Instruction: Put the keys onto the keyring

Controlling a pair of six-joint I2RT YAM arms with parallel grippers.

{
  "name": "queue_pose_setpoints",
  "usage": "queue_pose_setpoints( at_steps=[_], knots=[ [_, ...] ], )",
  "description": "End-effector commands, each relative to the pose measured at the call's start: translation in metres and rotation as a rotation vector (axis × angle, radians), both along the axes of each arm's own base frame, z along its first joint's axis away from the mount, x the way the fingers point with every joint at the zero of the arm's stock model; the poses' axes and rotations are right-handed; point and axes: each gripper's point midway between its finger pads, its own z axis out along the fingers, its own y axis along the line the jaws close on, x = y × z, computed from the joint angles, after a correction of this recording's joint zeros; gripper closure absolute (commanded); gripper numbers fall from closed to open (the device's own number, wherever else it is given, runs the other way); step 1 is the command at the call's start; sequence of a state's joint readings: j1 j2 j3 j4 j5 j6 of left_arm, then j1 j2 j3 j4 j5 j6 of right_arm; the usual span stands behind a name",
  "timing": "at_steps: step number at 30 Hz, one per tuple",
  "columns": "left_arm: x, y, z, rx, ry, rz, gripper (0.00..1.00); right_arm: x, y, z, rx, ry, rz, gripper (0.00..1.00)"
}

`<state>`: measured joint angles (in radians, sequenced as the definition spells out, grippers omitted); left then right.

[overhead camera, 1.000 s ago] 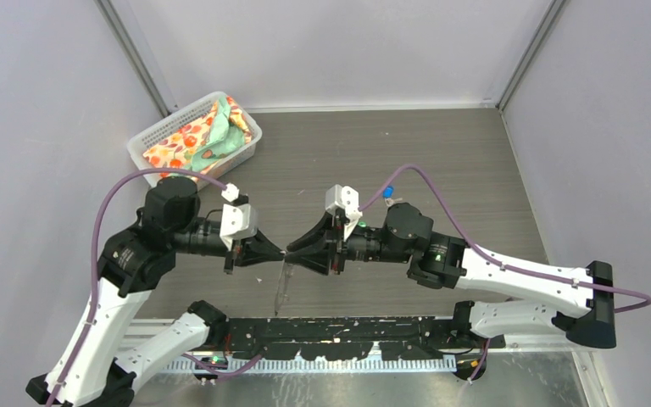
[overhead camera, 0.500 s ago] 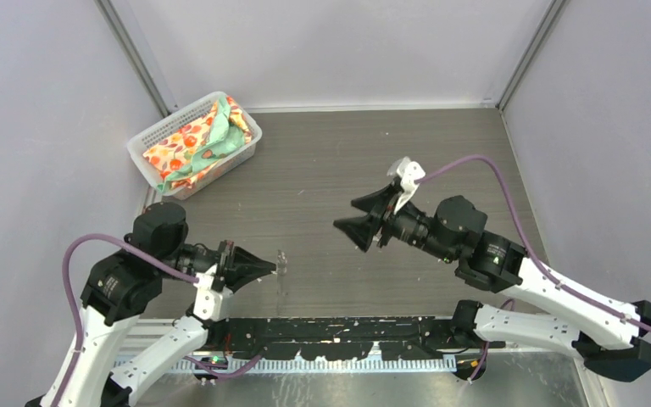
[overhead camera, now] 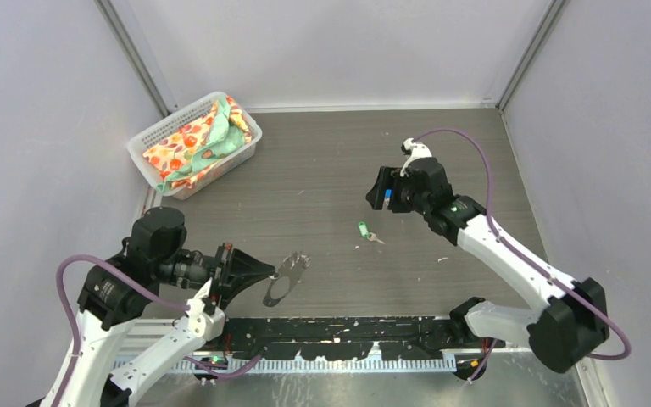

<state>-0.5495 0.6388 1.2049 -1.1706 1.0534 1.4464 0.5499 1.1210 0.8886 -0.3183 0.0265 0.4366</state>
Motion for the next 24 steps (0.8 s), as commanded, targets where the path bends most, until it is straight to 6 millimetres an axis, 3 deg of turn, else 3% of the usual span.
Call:
queue_pose_setpoints(
  at_steps=[1, 8, 11, 14, 17, 20, 24],
  knots=[
    [-0.009, 0.0, 0.008, -0.032, -0.031, -0.041, 1.0, 0.027, 0.001, -0.013, 0.052, 0.063, -0.035, 0.22],
    [-0.011, -0.004, 0.0, -0.027, 0.185, -0.009, 1.0, 0.064, -0.009, -0.07, -0.14, 0.158, -0.066, 0.24],
    [-0.007, -0.008, 0.002, -0.04, 0.239, 0.012, 1.0, 0.062, -0.001, -0.072, -0.126, 0.177, -0.016, 0.29],
    [-0.001, -0.01, -0.002, -0.032, 0.306, 0.045, 1.0, 0.034, 0.037, -0.027, 0.007, 0.035, 0.193, 0.33],
    [0.002, -0.013, -0.01, -0.009, 0.41, 0.072, 1.0, -0.016, 0.071, 0.039, 0.03, -0.16, 0.435, 0.35],
    [0.008, -0.018, -0.01, 0.003, 0.518, 0.103, 1.0, -0.065, 0.087, 0.103, 0.08, -0.264, 0.611, 0.42],
    [0.019, -0.021, -0.016, 0.044, 0.617, 0.158, 1.0, -0.126, 0.108, 0.159, 0.072, -0.324, 0.818, 0.45]
  ],
)
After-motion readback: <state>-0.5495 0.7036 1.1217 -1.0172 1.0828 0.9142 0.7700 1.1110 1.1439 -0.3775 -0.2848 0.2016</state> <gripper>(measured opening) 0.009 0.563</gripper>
